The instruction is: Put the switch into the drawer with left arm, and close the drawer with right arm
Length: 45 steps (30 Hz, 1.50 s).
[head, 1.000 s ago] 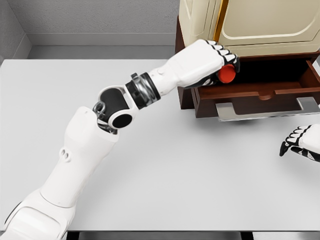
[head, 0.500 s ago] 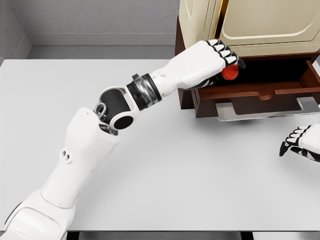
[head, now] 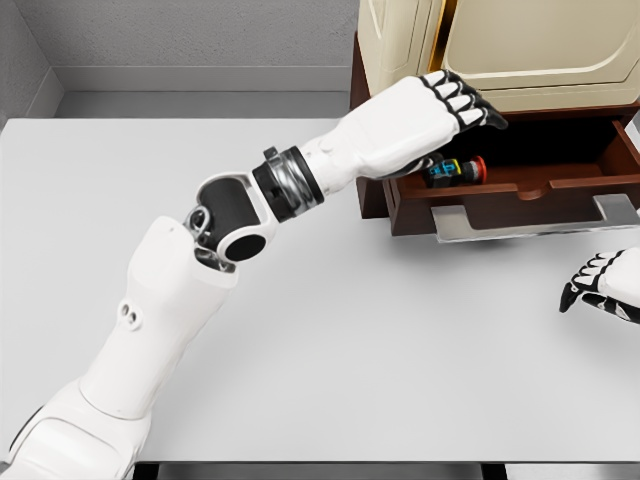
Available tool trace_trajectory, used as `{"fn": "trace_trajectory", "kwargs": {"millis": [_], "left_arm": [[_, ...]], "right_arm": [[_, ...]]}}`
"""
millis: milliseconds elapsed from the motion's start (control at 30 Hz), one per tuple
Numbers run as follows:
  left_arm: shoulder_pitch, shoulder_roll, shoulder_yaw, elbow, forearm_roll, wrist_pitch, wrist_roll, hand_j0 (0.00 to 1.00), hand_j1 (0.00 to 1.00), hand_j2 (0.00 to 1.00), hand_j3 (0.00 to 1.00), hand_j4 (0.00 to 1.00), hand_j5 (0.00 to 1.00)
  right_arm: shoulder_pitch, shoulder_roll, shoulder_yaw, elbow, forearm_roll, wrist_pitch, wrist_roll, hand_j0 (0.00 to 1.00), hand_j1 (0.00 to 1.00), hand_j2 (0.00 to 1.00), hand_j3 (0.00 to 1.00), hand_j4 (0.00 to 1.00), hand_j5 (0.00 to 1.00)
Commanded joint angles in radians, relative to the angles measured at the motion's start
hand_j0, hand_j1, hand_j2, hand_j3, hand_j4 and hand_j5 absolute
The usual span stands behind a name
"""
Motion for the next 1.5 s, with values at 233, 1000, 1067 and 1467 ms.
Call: {"fn": "trace_trajectory", "kwargs": {"millis": [233, 1000, 1067, 1467], "left_arm": [[0.071, 0.147, 0.312, -0.186, 0.377, -0.164, 0.004, 1.00, 1.00, 1.00, 1.00, 1.00, 1.00], [0.531, 0.575, 0.618, 0.323, 0.527, -0.164, -0.041, 1.00, 1.00, 1.00, 1.00, 1.00, 1.00], [0.528, 0.577, 0.618, 0.322, 0.527, -0.164, -0.048, 1.00, 1.00, 1.00, 1.00, 1.00, 1.00], [0.526, 0.575, 0.619, 0.316, 0.534, -0.164, -0.062, 1.00, 1.00, 1.00, 1.00, 1.00, 1.00]], "right_arm": [[-0.003, -0.039, -0.032, -0.004, -0.015, 0.001, 0.001, 0.47, 0.47, 0.47, 0.47, 0.47, 0.47], [-0.067, -0.041, -0.056, 0.007, -0.017, 0.001, -0.002, 0.45, 0.45, 0.45, 0.45, 0.45, 0.45], [-0.067, -0.030, -0.055, 0.016, -0.017, 0.001, 0.000, 0.45, 0.45, 0.45, 0.45, 0.45, 0.45], [-0.080, -0.011, -0.049, -0.023, -0.011, 0.001, 0.004, 0.46, 0.46, 0.46, 0.46, 0.46, 0.46]]}}
